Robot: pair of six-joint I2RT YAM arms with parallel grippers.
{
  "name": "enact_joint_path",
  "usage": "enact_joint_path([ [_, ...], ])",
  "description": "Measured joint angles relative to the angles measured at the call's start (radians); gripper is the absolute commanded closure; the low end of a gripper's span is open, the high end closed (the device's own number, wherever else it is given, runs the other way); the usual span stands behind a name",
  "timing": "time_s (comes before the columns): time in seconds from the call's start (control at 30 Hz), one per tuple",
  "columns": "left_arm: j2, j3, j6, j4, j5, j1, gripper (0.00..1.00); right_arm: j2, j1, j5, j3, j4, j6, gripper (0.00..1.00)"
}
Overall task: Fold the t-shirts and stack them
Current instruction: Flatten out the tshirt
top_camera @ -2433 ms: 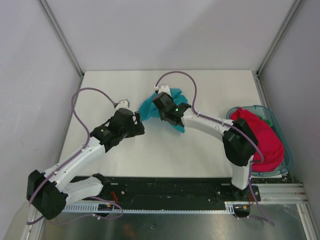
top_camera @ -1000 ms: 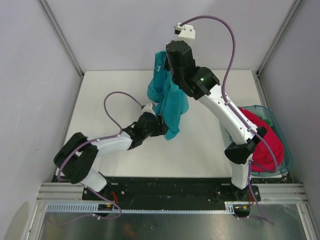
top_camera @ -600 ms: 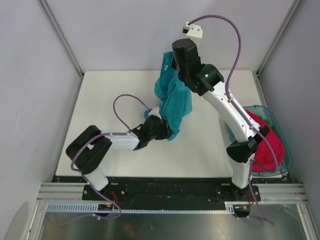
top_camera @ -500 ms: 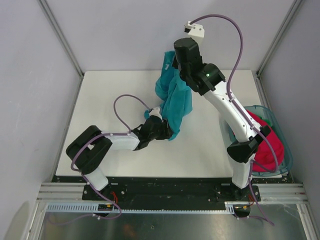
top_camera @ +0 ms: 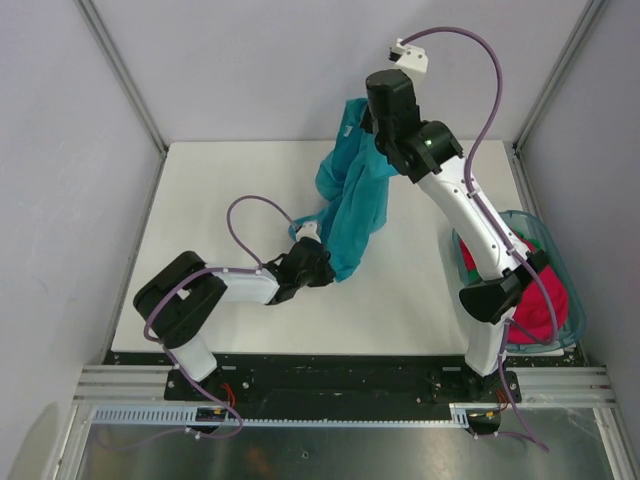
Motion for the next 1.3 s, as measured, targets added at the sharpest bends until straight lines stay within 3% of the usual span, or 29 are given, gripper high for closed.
enact_joint_path([
  [0.27, -0.1, 0.024, 0.005, -0.186, -0.124, -0.001, 1.0, -0.043, -0.081, -0.043, -0.064, -0.008, 0.027, 1.0],
  [0.5, -0.43, 0.199, 0.085, -0.468, -0.394, -0.001, 1.0, -0.151, -0.233, -0.143, -0.197, -0.01, 0.1, 1.0],
  [0.7, -0.657, 0.38, 0.211, -0.596, -0.595, -0.001, 1.0, -0.322, -0.367, -0.28, -0.416, 0.0, 0.211, 1.0],
  [0.87, -0.758, 0.449, 0.272, -0.679, -0.694, 0.002, 1.0, -0.516, -0.402, -0.404, -0.643, 0.023, 0.301, 1.0],
  [0.97, -0.743, 0.502, 0.296, -0.712, -0.712, 0.04, 1.0, -0.596, -0.406, -0.449, -0.727, 0.068, 0.34, 1.0],
  [1.1, -0.617, 0.647, 0.304, -0.733, -0.652, 0.195, 1.0, -0.594, -0.411, -0.498, -0.758, 0.205, 0.378, 1.0],
  [1.3, -0.238, 1.067, 0.324, -0.732, -0.464, 0.438, 1.0, -0.286, -0.422, -0.566, -0.561, 0.401, 0.418, 1.0],
])
